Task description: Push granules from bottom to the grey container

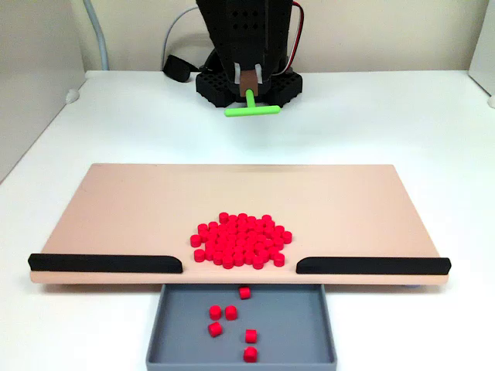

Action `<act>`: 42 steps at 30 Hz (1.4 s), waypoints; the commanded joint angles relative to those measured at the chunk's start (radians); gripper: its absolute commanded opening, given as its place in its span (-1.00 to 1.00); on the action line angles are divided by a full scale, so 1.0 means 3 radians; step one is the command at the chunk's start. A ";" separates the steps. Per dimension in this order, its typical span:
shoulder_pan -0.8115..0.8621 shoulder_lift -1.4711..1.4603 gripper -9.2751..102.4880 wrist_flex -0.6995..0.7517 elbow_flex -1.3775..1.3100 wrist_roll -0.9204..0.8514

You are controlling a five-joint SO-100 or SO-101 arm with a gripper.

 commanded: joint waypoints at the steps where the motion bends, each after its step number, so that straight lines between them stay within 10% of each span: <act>1: 0.0026 0.0087 -0.84 0.0005 -0.0036 -0.0046; 24: 0.0097 -0.0015 -0.84 0.0000 -0.0031 -0.0107; 42: 0.0148 -0.0153 -0.84 -0.1115 0.0757 -0.0138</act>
